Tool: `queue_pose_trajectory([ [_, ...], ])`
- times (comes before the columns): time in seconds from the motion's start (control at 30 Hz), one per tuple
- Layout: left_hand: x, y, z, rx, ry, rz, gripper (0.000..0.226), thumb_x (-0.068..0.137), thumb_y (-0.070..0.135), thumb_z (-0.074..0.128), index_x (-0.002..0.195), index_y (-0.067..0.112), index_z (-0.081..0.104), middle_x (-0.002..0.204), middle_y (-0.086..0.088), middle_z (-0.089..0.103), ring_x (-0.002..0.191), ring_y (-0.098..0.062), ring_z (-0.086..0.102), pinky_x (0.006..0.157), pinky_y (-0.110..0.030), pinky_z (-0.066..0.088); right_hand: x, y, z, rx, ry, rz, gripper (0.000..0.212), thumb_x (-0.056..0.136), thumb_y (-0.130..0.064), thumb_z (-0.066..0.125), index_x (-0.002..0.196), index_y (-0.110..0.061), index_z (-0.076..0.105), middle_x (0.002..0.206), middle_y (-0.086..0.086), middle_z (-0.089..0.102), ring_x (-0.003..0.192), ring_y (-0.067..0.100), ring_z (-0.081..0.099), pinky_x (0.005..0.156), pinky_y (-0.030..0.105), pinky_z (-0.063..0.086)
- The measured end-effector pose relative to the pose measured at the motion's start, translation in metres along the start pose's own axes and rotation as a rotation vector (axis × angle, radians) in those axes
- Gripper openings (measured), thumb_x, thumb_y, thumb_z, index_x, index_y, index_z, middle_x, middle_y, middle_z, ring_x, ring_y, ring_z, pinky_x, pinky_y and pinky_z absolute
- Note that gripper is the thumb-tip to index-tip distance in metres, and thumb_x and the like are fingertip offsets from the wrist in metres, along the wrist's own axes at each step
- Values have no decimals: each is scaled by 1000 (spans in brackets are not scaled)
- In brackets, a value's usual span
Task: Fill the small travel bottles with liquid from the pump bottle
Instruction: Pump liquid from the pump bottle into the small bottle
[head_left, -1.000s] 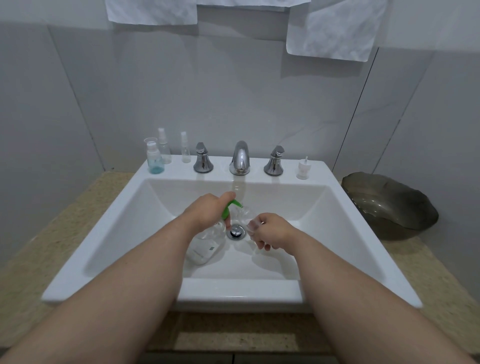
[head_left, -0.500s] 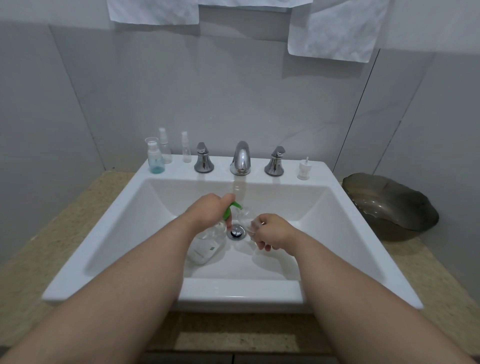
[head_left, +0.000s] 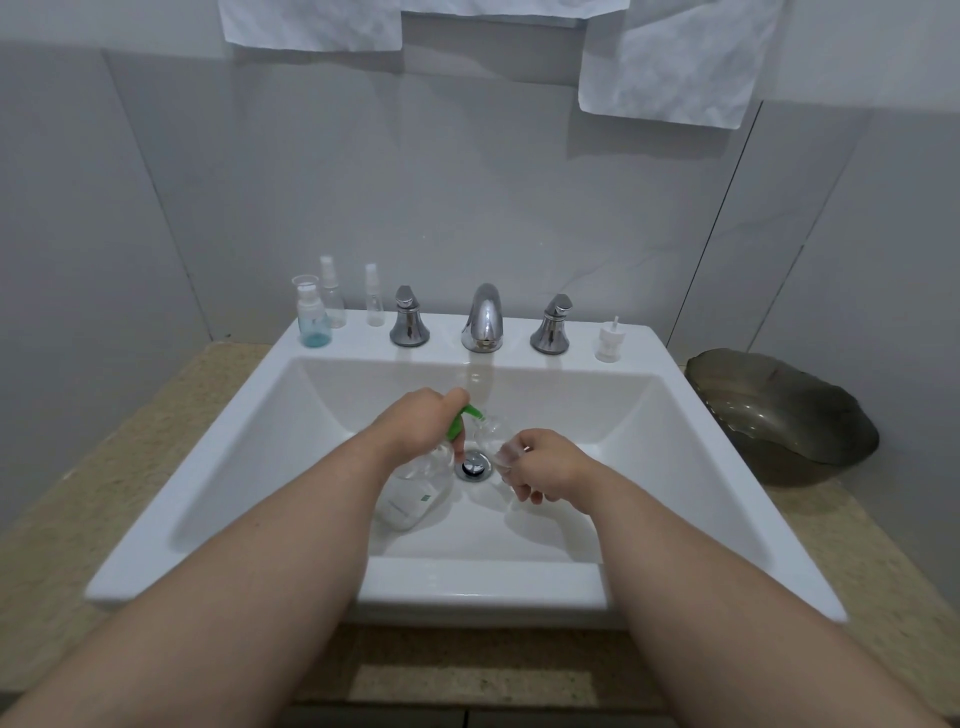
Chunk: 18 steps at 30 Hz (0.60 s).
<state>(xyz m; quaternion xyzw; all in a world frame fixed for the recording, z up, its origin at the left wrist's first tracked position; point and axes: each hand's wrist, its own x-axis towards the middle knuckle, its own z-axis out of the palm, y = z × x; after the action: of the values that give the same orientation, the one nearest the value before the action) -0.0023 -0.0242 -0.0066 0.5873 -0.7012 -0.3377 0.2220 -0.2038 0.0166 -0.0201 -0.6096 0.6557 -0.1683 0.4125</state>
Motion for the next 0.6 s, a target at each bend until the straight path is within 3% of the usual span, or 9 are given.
queue_pose_trajectory([
  [0.13, -2, 0, 0, 21, 3, -11, 71, 86, 61, 30, 59, 16, 77, 81, -6, 77, 78, -26, 57, 94, -45, 52, -1, -1, -1, 2, -4, 0, 9, 84, -13, 59, 92, -18, 59, 63, 2, 66, 54, 18, 54, 51, 26, 33],
  [0.27, -6, 2, -2, 34, 38, -6, 88, 90, 82, 27, 61, 17, 79, 82, -5, 72, 84, -25, 63, 93, -41, 50, -2, -1, -1, 19, -1, -2, 7, 85, -14, 59, 90, -18, 57, 62, 3, 65, 54, 19, 53, 51, 26, 32],
  [0.37, -8, 3, -3, 55, 47, -8, 96, 92, 86, 20, 62, 18, 79, 88, -6, 71, 88, -24, 64, 97, -42, 49, -4, -3, -1, 24, -1, -9, 5, 87, -15, 58, 92, -17, 57, 62, 3, 65, 54, 18, 53, 51, 27, 32],
  [0.47, -9, 3, -3, 37, 45, -13, 100, 81, 93, 15, 61, 19, 79, 91, -6, 74, 90, -24, 65, 101, -45, 49, -6, -4, -2, 27, -7, -10, 7, 88, -15, 59, 94, -17, 57, 62, 2, 65, 55, 18, 52, 51, 27, 32],
  [0.6, -8, 2, -2, 6, 52, -29, 91, 76, 88, 23, 61, 17, 79, 87, -5, 74, 85, -25, 63, 100, -45, 48, -5, -3, -2, 24, -10, -2, 10, 85, -12, 59, 93, -18, 57, 62, 2, 65, 53, 17, 53, 52, 27, 33],
])
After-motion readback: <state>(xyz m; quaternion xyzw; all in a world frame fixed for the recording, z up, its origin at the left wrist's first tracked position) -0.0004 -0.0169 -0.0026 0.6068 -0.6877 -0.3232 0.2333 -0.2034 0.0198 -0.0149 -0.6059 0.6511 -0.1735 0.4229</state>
